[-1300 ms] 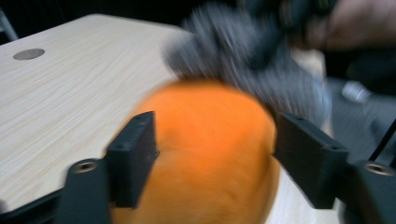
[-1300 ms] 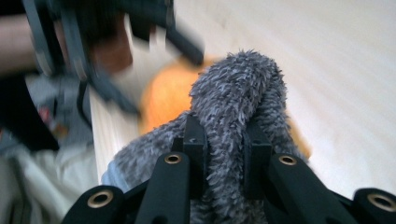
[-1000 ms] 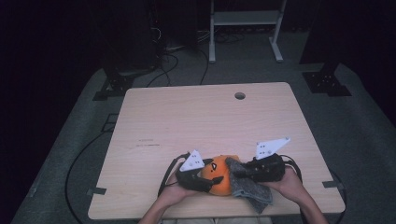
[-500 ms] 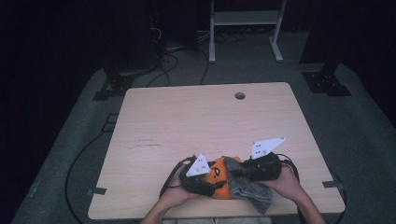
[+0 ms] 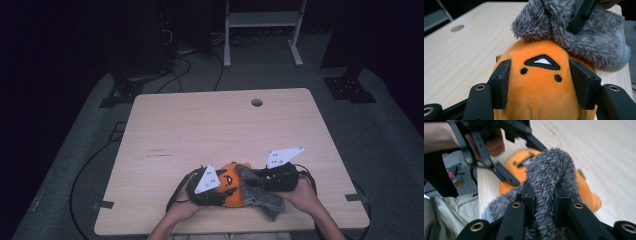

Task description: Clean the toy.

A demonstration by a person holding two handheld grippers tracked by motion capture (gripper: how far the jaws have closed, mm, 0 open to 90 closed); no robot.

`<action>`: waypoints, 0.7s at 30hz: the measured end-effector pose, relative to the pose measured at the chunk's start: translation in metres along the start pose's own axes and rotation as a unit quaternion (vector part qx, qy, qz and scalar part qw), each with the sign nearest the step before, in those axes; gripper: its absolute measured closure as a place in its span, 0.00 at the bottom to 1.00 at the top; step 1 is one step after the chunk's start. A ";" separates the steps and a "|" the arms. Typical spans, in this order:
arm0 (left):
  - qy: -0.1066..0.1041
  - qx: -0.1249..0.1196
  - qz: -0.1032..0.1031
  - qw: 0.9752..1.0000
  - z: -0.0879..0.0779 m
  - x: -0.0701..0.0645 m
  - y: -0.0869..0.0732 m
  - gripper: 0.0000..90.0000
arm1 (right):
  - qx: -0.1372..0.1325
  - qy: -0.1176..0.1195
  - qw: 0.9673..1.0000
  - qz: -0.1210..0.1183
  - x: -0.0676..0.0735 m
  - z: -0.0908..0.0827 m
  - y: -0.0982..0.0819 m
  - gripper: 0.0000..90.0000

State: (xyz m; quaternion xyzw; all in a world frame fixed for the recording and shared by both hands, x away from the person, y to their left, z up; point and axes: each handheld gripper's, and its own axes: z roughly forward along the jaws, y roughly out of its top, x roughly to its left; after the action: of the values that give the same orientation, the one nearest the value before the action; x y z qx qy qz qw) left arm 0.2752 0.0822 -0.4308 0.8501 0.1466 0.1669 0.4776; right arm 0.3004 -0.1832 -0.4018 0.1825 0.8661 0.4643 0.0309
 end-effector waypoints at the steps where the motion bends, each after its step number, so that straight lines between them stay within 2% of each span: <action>1: 0.000 0.000 0.000 1.000 -0.001 0.000 -0.002 0.44 | 0.009 -0.004 1.000 0.004 -0.004 0.000 -0.004 0.84; 6: -0.006 0.000 -0.013 1.000 -0.003 0.004 -0.004 0.41 | 0.029 -0.052 0.998 0.021 -0.013 -0.017 -0.017 0.84; 10: -0.012 -0.002 -0.032 0.999 -0.003 0.008 -0.005 0.38 | 0.012 -0.078 0.995 0.054 -0.026 -0.046 -0.034 0.83; 13: -0.010 0.001 -0.032 0.999 0.000 0.009 -0.002 0.36 | -0.001 -0.102 0.992 0.080 -0.035 -0.070 -0.052 0.82; 15: -0.009 -0.001 -0.030 1.000 0.001 0.007 -0.001 0.35 | 0.003 -0.117 0.989 0.086 -0.040 -0.078 -0.062 0.81; 17: -0.008 -0.001 -0.029 1.000 0.001 0.006 -0.001 0.35 | 0.013 -0.129 0.987 0.092 -0.043 -0.082 -0.069 0.75; 21: -0.010 -0.002 -0.033 0.999 0.001 0.007 -0.002 0.34 | 0.026 -0.126 0.985 0.111 -0.052 -0.084 -0.084 0.62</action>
State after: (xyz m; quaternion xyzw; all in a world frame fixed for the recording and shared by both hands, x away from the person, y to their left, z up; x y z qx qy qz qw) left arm 0.2816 0.0853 -0.4316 0.8455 0.1692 0.1431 0.4859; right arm 0.3056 -0.3098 -0.4284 0.3353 0.8413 0.4158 0.0831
